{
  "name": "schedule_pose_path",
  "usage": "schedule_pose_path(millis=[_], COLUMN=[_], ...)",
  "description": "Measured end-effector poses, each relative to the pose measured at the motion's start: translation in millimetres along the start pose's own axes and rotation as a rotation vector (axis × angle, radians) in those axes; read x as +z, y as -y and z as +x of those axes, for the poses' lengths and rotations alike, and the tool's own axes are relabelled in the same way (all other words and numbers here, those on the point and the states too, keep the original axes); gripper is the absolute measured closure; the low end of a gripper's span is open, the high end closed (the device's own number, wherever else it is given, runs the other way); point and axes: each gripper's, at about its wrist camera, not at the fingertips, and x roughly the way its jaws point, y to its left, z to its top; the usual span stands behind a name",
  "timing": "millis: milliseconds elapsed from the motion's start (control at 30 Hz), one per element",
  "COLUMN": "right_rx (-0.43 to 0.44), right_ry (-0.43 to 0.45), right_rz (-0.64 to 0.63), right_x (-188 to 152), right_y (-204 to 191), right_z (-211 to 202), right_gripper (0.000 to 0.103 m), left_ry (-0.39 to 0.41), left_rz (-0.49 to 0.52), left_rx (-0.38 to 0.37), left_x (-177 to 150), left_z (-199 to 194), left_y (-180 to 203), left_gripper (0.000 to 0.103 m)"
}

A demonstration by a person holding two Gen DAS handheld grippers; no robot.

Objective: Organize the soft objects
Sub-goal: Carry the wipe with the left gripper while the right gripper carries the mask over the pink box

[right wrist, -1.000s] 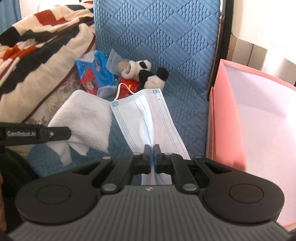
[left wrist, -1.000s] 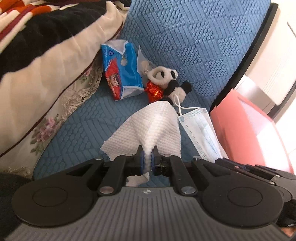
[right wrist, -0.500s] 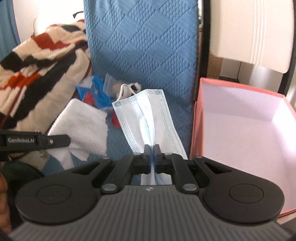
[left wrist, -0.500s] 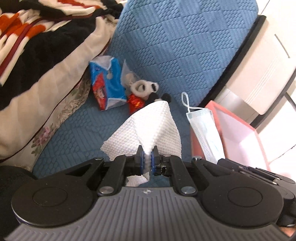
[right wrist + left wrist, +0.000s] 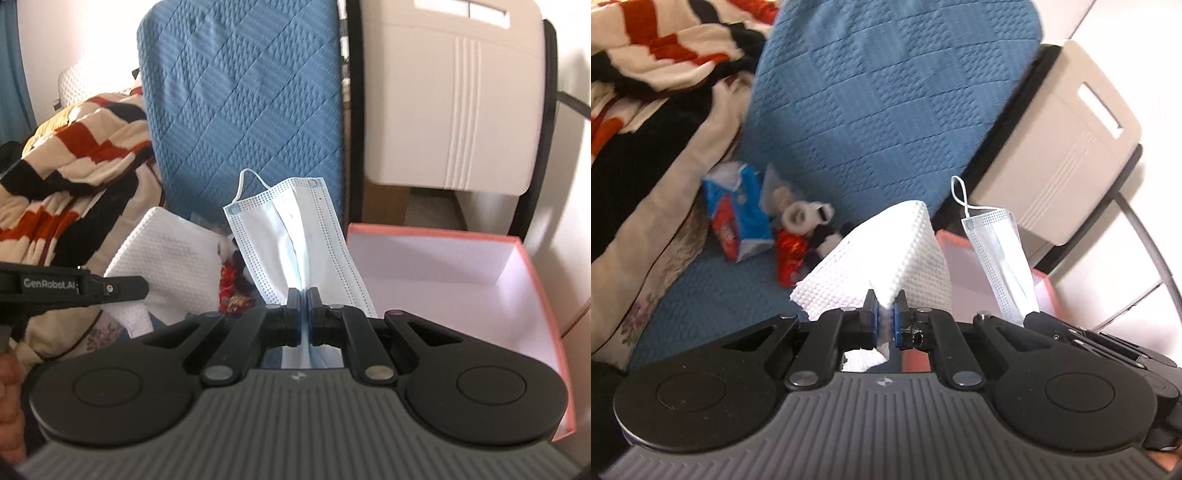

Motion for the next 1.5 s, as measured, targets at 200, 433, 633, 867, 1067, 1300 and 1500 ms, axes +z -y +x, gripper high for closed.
schedule_pose_path(millis=[200, 433, 633, 867, 1067, 1300, 1500], right_rx=[-0.010, -0.048, -0.080, -0.125, -0.139, -0.138, -0.142], right_ry=[0.025, 0.033, 0.001, -0.057, -0.123, -0.195, -0.236], right_rz=[0.019, 0.046, 0.075, 0.117, 0.174, 0.212, 0.238], right_x=[14, 17, 6, -15, -38, -60, -72], right_y=[27, 65, 101, 137, 163, 179, 189], right_z=[-14, -23, -16, 7, 30, 55, 67], right_gripper=[0.096, 0.096, 0.096, 0.096, 0.096, 0.096, 0.095], left_ry=[0.021, 0.011, -0.015, -0.072, -0.127, -0.175, -0.223], left_rz=[0.029, 0.049, 0.082, 0.114, 0.128, 0.141, 0.178], left_rx=[-0.035, -0.084, -0.108, -0.113, -0.101, -0.078, -0.086], left_x=[11, 11, -1, -26, -47, -62, -68], left_z=[2, 22, 51, 96, 128, 151, 163], left_y=[38, 80, 112, 137, 145, 148, 156], left_gripper=[0.093, 0.093, 0.093, 0.093, 0.093, 0.093, 0.093])
